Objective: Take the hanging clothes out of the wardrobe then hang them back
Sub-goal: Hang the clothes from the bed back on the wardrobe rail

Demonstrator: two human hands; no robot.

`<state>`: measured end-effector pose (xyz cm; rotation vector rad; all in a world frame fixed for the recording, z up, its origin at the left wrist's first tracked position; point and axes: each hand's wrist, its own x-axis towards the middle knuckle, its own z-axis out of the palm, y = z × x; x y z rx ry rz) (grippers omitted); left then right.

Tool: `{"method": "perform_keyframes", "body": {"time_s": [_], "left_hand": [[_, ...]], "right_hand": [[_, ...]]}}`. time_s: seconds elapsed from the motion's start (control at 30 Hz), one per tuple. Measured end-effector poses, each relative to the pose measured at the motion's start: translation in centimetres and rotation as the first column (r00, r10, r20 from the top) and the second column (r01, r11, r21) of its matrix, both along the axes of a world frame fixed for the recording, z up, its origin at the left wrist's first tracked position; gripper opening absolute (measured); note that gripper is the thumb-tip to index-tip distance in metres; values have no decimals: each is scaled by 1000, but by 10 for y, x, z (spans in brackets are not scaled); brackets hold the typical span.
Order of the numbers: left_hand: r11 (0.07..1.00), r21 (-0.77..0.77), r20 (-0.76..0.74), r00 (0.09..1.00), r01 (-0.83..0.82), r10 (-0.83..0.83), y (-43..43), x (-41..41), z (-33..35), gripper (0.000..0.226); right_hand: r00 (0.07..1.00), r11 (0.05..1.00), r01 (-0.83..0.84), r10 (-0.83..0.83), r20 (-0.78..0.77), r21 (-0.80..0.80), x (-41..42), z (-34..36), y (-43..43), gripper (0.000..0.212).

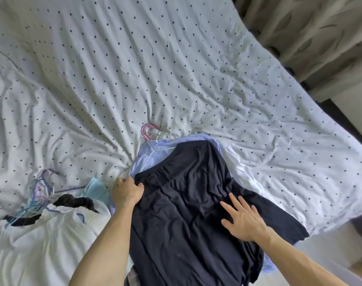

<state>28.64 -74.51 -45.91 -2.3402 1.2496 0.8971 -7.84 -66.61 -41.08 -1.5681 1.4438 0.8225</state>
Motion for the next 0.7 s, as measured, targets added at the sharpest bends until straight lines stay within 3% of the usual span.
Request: {"method": "perform_keyframes", "body": {"time_s": [0.17,0.3,0.43,0.5,0.6,0.7], "left_hand": [[936,-237,-168,960,-261,225,32,-38,51,22],[902,-358,-247,956,-241,157,72,-82,101,21],[890,-428,-306,952,-155,19,110,-152,150,20],[883,-462,-328,941,-84,-82,125,-190,176,18],[839,-538,-337,889,87,-309,149,-251,210,24],[738,-623,-303,791,257,-532,175,-320,247,24]], "right_hand": [[998,994,55,-55,4,-95,-7,26,13,69],[974,950,226,-216,66,-217,-23,65,37,72],[873,822,479,-409,266,-309,-45,123,65,65],[754,693,646,-512,412,-320,-57,161,79,57],[421,393,898,-647,635,-195,-83,213,113,42],[136,112,990,-619,774,-84,-117,255,159,26]]}}
